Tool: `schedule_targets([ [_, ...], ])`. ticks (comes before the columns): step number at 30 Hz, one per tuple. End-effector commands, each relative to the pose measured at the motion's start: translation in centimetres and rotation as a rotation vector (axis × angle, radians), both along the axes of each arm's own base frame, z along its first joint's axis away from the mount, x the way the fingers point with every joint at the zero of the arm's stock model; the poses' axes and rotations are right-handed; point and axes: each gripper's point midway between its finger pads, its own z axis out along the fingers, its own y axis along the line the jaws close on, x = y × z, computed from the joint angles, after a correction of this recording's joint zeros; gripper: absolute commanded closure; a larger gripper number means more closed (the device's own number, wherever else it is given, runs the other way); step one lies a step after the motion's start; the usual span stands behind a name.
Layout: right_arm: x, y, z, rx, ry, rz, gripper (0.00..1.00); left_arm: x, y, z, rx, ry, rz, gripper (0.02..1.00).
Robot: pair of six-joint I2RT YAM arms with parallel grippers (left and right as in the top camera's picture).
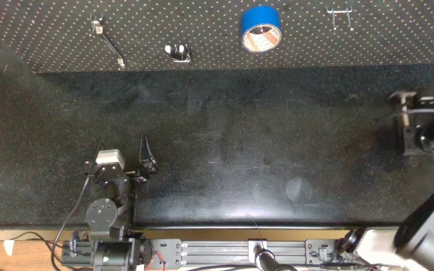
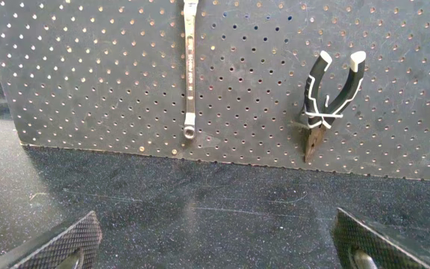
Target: Place Tools Onto Pegboard
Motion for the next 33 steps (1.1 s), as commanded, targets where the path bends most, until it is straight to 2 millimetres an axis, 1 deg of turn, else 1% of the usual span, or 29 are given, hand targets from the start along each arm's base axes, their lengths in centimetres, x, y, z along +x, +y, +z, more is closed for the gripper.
schedule_targets([
  [1, 2.3, 3.7, 12.4, -0.022, -0.422, -0.11, 0.925, 0.0, -0.3, -0.1, 0.002, 0.001, -0.014, 0.023],
  [2, 2.5, 5.2, 14.1, -0.016, -0.481, -0.101, 0.925, 0.0, -0.3, -0.1, 0.002, 0.001, -0.014, 0.02],
  [4, 3.0, 8.8, 17.0, 0.011, -0.584, -0.047, 0.928, 0.0, -0.3, -0.1, 0.002, 0.001, -0.014, 0.023],
  [6, 3.5, 13.0, 20.0, 0.057, -0.7, 0.035, 0.925, 0.0, -0.3, -0.1, 0.002, 0.001, -0.014, 0.023],
  [8, 3.6, 16.4, 22.7, 0.096, -0.803, 0.121, 0.925, 0.0, -0.3, -0.1, 0.002, 0.001, -0.014, 0.023],
  [9, 3.5, 17.6, 23.7, 0.109, -0.843, 0.153, 0.925, 0.0, -0.3, -0.1, 0.002, 0.001, -0.014, 0.023],
  [10, 3.6, 18.2, 24.2, 0.118, -0.861, 0.162, 0.928, 0.0, -0.3, -0.1, 0.002, 0.001, -0.014, 0.023],
  [11, 3.7, 18.6, 24.1, 0.123, -0.858, 0.17, 0.925, 0.0, -0.3, -0.1, 0.002, 0.001, -0.014, 0.023],
  [14, 4.7, 19.2, 22.4, 0.137, -0.797, 0.184, 0.925, 0.0, -0.3, -0.1, 0.002, 0.001, -0.014, 0.023],
  [20, 7.2, 19.5, 17.9, 0.152, -0.658, 0.185, 0.928, 0.0, -0.3, -0.1, 0.002, 0.001, -0.014, 0.023],
  [23, 8.8, 20.1, 16.9, 0.146, -0.651, 0.22, 0.923, 0.0, -0.3, -0.1, 0.002, 0.001, -0.014, 0.023],
  [27, 9.9, 20.5, 15.7, 0.151, -0.631, 0.228, 0.925, 0.0, -0.3, -0.1, 0.002, 0.001, -0.014, 0.023],
  [33, 10.7, 20.0, 13.8, 0.132, -0.583, 0.209, 0.928, 0.0, -0.3, -0.1, 0.002, 0.001, -0.014, 0.023],
])
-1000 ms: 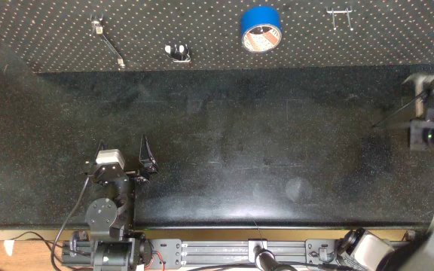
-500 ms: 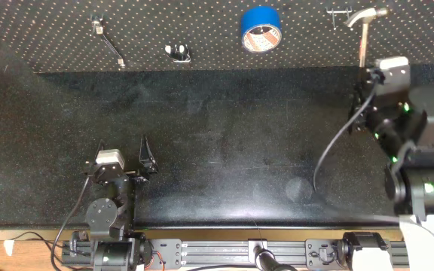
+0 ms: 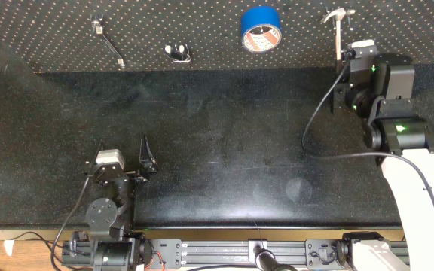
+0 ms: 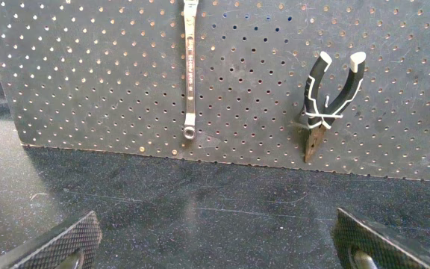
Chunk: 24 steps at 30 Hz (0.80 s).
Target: Place Tools Onto Pegboard
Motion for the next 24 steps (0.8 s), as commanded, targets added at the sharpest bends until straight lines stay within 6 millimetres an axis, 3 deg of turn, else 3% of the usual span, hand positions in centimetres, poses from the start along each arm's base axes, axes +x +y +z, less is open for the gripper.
schedule_targets([
  [1, 0.5, -0.4, -0.6, -0.023, 0.01, -0.015, 0.925, 0.0, -0.3, -0.1, 0.002, 0.001, -0.014, 0.023],
  [11, 0.5, -0.4, -0.8, -0.024, 0.014, -0.015, 0.925, 0.0, -0.3, -0.1, 0.002, 0.001, -0.014, 0.023],
  [17, 0.8, -0.4, -2.4, -0.025, 0.061, -0.015, 0.888, 0.0, -0.3, -0.1, 0.002, 0.001, -0.014, 0.023],
  [18, 0.9, -0.4, -2.7, -0.024, 0.069, -0.014, 0.853, 0.0, -0.3, -0.1, 0.002, 0.001, -0.014, 0.023],
  [20, 0.9, -0.4, -3.1, -0.025, 0.08, -0.014, 0.636, 0.0, -0.3, -0.1, 0.002, 0.001, -0.014, 0.023],
  [21, 0.9, -0.4, -3.2, -0.025, 0.082, -0.014, 0.632, 0.0, -0.3, -0.1, 0.001, 0.001, -0.014, 0.023],
  [24, 1.0, -0.4, -3.2, -0.025, 0.082, -0.014, 0.498, 0.0, -0.3, -0.1, 0.002, 0.001, -0.014, 0.023],
])
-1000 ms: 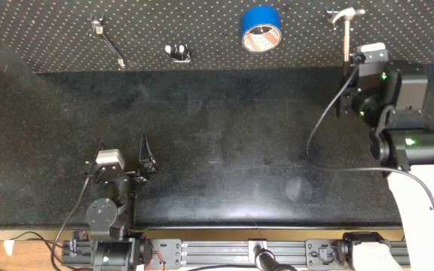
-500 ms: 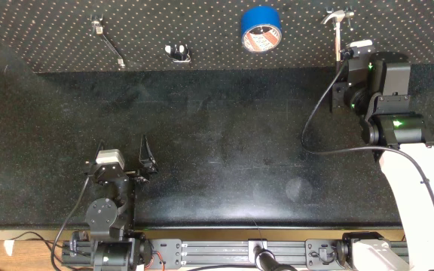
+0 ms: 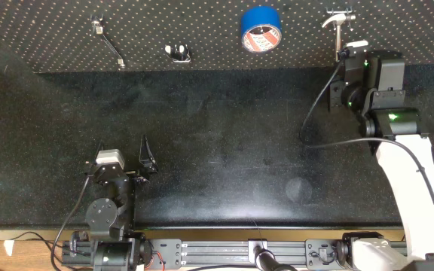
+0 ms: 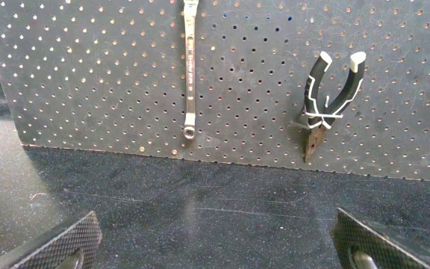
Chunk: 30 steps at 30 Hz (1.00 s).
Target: Place Tools Onto Pegboard
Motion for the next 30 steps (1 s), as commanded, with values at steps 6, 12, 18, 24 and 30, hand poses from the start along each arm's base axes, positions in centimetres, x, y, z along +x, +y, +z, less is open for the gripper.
schedule_targets([
  [6, -0.6, -0.1, 0.8, -0.007, -0.016, -0.006, 0.025, 0.0, -0.3, -0.1, 0.002, 0.001, -0.014, 0.023],
  [12, -6.2, -0.9, -1.6, -0.032, -0.136, -0.038, 0.025, 0.0, -0.3, -0.1, 0.001, 0.001, -0.014, 0.023],
  [18, -9.2, 0.4, -3.5, 0.069, -0.389, -0.012, 0.025, 0.0, -0.3, -0.1, 0.002, 0.001, -0.014, 0.023],
  [24, -10.6, 0.5, -3.9, 0.132, -0.546, -0.034, 0.025, 0.0, -0.3, -0.1, 0.002, 0.001, -0.014, 0.023],
  [30, -11.2, 0.5, -3.1, 0.134, -0.598, -0.031, 0.025, 0.0, -0.3, -0.1, 0.002, 0.001, -0.014, 0.023],
])
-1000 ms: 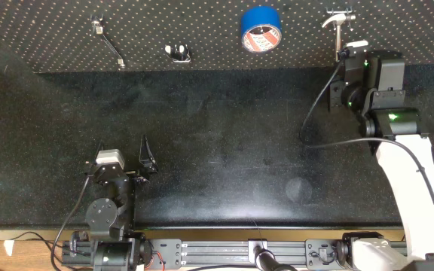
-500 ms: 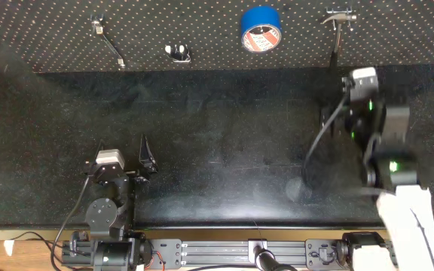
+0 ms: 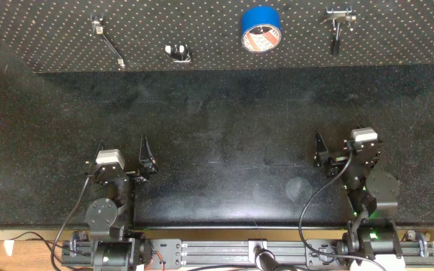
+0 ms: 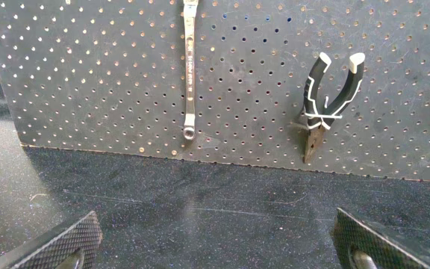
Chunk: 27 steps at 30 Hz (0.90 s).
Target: Place Tools Onto Pegboard
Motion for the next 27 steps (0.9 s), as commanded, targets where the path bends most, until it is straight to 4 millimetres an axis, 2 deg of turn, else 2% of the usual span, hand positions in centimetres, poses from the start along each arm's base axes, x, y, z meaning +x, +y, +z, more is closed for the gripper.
schedule_targets([
  [1, -0.6, 0.4, 0.6, 0.03, -0.052, 0.015, 0.027, 0.0, -0.3, -0.1, 0.002, 0.002, -0.013, 0.023],
  [3, -1.0, 0.5, 0.3, 0.044, -0.054, 0.017, 0.025, 0.0, -0.3, -0.1, 0.001, 0.002, -0.013, 0.023],
  [9, -1.7, 0.8, 1.2, 0.045, -0.092, 0.032, 0.025, 0.0, -0.3, -0.1, 0.002, 0.002, -0.013, 0.023],
  [12, -2.3, 0.9, 0.5, 0.045, -0.066, 0.036, 0.025, 0.0, -0.3, -0.1, 0.002, 0.002, -0.013, 0.023],
  [17, -2.7, 0.8, 2.9, 0.042, -0.175, 0.031, 0.025, 0.0, -0.3, -0.1, 0.002, 0.002, -0.013, 0.023],
  [27, -2.6, 0.0, 3.0, 0.006, -0.185, 0.003, 0.025, 0.0, -0.3, -0.1, 0.002, 0.002, -0.013, 0.023],
])
